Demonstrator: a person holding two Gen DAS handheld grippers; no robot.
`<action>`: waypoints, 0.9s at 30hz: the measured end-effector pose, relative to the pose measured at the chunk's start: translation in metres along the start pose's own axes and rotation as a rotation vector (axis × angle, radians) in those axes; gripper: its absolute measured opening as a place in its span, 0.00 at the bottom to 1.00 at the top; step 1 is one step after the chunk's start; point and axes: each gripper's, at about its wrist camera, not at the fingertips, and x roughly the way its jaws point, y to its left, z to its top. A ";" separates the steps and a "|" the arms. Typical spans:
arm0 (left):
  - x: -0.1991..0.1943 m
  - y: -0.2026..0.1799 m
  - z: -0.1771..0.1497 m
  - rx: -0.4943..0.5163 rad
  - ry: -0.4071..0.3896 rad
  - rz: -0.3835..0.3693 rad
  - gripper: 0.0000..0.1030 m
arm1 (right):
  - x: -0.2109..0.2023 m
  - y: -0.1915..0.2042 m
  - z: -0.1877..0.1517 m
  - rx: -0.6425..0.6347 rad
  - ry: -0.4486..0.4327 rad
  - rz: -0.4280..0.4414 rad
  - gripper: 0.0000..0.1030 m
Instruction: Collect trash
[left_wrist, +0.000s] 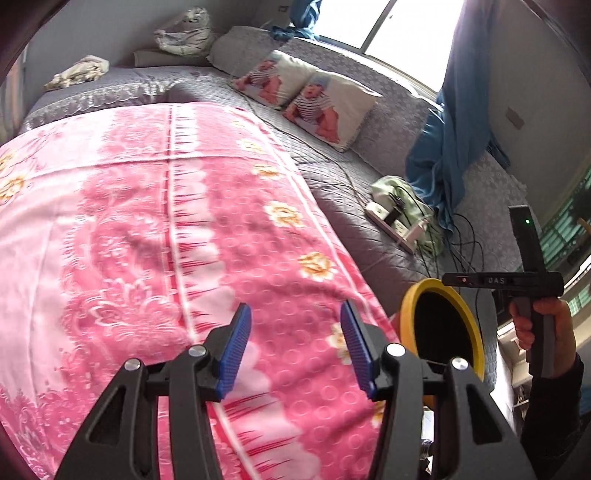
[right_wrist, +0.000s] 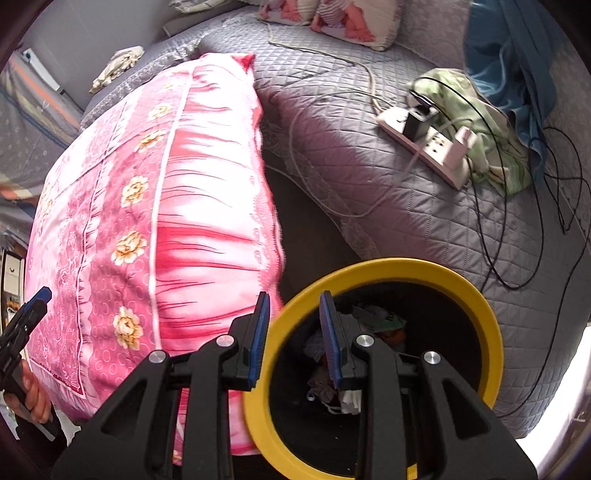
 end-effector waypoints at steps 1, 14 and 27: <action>-0.008 0.013 -0.002 -0.019 -0.010 0.022 0.46 | 0.003 0.014 0.003 -0.028 -0.002 0.013 0.25; -0.097 0.108 -0.038 -0.173 -0.115 0.275 0.46 | 0.033 0.194 -0.005 -0.351 0.044 0.217 0.25; -0.175 0.102 -0.062 -0.192 -0.385 0.475 0.90 | -0.027 0.255 -0.050 -0.470 -0.215 0.203 0.61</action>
